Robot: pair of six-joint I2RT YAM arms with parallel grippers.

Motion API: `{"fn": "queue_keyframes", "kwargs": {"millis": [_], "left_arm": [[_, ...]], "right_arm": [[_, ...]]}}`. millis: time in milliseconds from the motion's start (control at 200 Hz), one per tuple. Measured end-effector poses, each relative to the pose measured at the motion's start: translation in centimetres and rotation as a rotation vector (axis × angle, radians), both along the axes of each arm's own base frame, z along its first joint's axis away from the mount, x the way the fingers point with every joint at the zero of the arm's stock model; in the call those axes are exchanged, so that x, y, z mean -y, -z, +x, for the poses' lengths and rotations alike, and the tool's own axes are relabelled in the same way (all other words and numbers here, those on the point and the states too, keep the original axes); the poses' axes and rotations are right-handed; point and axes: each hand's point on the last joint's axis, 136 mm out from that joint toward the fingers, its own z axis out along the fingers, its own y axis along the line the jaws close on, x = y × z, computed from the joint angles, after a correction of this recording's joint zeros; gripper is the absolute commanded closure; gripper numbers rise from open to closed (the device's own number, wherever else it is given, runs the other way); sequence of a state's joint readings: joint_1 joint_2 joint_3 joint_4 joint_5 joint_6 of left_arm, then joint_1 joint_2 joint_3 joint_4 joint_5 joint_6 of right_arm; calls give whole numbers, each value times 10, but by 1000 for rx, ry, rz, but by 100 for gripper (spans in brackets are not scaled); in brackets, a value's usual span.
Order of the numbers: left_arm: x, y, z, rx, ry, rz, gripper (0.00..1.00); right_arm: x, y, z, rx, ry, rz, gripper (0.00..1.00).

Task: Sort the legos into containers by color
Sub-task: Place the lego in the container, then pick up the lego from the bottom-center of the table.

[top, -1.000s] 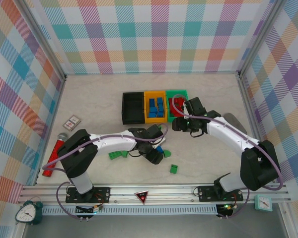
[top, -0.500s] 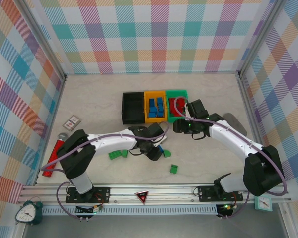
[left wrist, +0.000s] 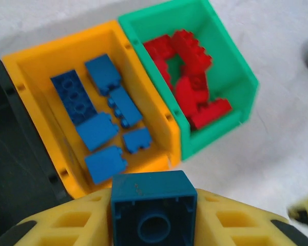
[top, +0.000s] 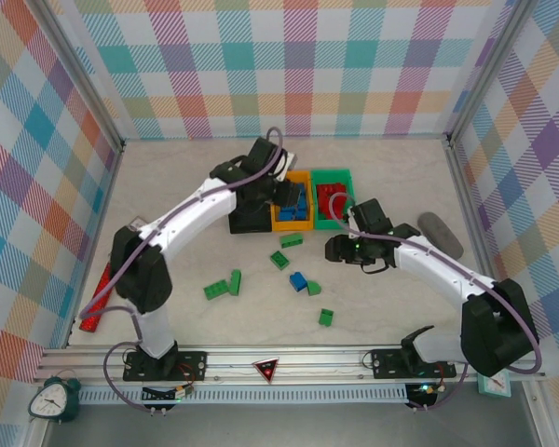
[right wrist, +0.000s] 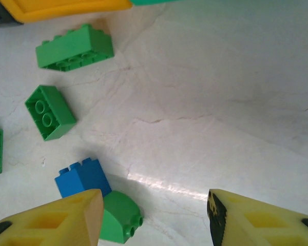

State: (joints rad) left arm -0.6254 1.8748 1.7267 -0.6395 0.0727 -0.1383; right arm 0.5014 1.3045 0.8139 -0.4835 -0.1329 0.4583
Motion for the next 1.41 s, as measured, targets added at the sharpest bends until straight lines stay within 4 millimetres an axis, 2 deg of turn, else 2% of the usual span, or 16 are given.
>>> {"fn": "queue_keyframes", "kwargs": {"millis": [70,175,300,365,510,670,765,905,1030,1125,1290,1405], "left_arm": [[3,15,21,-19,-28,20,52],[8,40,40,-63,-55,61,44],[6,59,39,-110,-69,96,37],[2,58,35,-109,-74,98,35],[-23,50,8,-101,-99,115,33],[-58,21,-27,-46,-146,109,30],[-77,14,-44,-25,-182,103,30],[-103,30,-69,-48,-227,137,30],[-124,55,-94,-99,-263,181,30],[-136,67,-110,-127,-285,197,30],[-147,73,-123,-136,-311,196,30],[-152,74,-126,-131,-327,196,30]], "right_arm": [[-12,0,-9,-3,-38,13,43],[-34,-1,-25,-2,-113,28,43],[-58,4,-43,-10,-200,28,39],[-66,15,-52,-36,-237,8,38],[-78,38,-57,-93,-288,-56,36],[-102,31,-40,-46,-335,-81,37],[-110,33,-31,-31,-356,-107,38],[-113,42,-29,-43,-383,-156,44],[-114,49,-38,-66,-414,-189,45],[-116,54,-44,-82,-438,-214,48],[-117,61,-53,-102,-470,-261,54],[-114,63,-58,-112,-476,-288,65]]}}
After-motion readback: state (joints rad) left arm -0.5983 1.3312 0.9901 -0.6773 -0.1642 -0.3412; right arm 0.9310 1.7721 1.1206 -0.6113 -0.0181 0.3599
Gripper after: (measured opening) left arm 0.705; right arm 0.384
